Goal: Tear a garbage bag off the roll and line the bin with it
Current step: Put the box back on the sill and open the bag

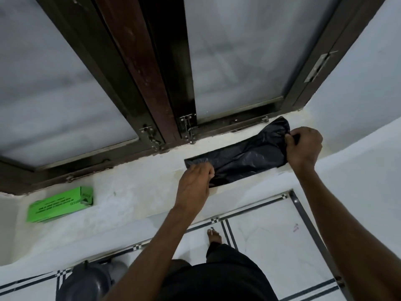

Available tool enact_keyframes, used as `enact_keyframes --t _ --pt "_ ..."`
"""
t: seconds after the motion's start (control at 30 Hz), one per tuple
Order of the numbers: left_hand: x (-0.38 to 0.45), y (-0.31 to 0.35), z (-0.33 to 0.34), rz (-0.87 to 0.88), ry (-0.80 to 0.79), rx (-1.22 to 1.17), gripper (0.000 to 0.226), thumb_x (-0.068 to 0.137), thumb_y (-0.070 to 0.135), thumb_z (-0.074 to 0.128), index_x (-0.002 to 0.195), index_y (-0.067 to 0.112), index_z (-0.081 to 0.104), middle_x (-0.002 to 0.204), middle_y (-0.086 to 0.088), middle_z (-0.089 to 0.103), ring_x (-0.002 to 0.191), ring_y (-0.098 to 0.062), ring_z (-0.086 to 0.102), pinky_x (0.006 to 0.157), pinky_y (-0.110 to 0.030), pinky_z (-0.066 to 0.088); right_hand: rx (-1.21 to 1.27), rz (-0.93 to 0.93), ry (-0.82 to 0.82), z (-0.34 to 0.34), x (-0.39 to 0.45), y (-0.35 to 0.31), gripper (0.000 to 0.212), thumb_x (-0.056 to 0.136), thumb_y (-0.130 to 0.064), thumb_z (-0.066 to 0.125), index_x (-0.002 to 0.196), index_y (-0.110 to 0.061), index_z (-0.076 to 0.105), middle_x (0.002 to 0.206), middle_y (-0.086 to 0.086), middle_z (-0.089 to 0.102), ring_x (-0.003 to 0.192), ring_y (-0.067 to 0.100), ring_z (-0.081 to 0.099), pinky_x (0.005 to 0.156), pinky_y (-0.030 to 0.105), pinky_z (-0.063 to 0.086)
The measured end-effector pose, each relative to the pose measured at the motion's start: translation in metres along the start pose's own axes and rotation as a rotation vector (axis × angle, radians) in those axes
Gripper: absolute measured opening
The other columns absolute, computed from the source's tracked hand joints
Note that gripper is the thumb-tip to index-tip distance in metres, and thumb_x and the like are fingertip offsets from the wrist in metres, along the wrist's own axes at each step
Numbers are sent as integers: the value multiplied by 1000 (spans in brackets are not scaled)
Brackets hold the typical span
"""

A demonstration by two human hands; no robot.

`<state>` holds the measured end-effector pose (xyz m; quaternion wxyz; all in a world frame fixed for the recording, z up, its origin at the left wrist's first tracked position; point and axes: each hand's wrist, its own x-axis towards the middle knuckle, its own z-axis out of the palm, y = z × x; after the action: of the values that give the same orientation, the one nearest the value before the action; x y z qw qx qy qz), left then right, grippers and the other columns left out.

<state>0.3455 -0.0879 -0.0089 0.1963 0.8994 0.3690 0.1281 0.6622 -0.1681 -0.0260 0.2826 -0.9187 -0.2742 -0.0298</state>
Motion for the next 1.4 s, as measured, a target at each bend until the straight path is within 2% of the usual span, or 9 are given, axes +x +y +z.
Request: enact_keyframes --t 0.2,0.37,0.53,0.67,0.87,1.0,1.13,1.3,1.4 --pt "-73 -13 -39 14 -79 -150 8 102 21 47 105 27 51 86 10 64 67 -8 57 59 -18 42 518 185 120 -26 -59 -1 16 94 -19 62 104 -6 58 95 -2 62 85 12 58 73 10 43" --pt "-166 -67 -44 -111 -183 -76 19 96 22 56 108 36 62 98 15 71 82 -6 65 67 -15 41 733 303 70 -42 -119 -6 21 91 -13 65 112 -9 64 105 1 67 92 10 63 79 9 50" --pt "-250 -75 -48 -206 -248 -79 17 92 33 56 107 36 64 105 17 65 86 -11 67 71 -24 49 870 219 -96 -54 -223 -41 15 88 -11 71 102 -10 68 94 4 68 81 7 63 73 15 50" --pt "-299 -66 -56 -202 24 -181 18 92 36 48 98 27 62 93 10 63 81 -13 63 69 -35 53 891 131 -249 -60 -319 -63 14 84 -10 76 87 -12 62 78 0 63 71 8 58 66 17 51" --pt "-375 -26 -98 -247 366 -334 11 96 26 58 86 23 62 85 14 61 82 -6 60 71 -23 49 782 1 -468 -81 -448 -79 28 80 -10 79 77 -8 51 64 4 45 57 8 40 57 22 39" --pt "-412 -6 -102 -180 198 -513 10 92 33 64 95 25 68 93 14 67 89 -8 64 78 -23 52 883 31 -688 -107 -502 -91 30 83 -16 78 84 -8 49 64 23 52 59 19 47 59 30 41" --pt "-455 6 -84 -235 2 -620 30 79 43 78 104 31 69 102 15 68 94 0 66 88 -28 55 1198 167 -936 -136 -547 -101 22 88 -18 70 90 -8 51 72 6 63 61 15 59 57 26 49" --pt "-509 16 -76 -370 129 -779 5 83 17 75 87 16 71 83 2 74 80 -13 70 81 -44 57 1436 284 -1196 -152 -589 -95 49 75 -35 75 110 -5 57 78 6 65 67 17 61 66 28 54" --pt "-547 16 -82 -419 210 -766 8 88 5 68 82 9 72 78 -10 72 76 -30 67 77 -49 54 1421 241 -1290 -159 -615 -82 46 71 -19 78 111 -9 61 97 12 72 81 21 68 76 30 57"
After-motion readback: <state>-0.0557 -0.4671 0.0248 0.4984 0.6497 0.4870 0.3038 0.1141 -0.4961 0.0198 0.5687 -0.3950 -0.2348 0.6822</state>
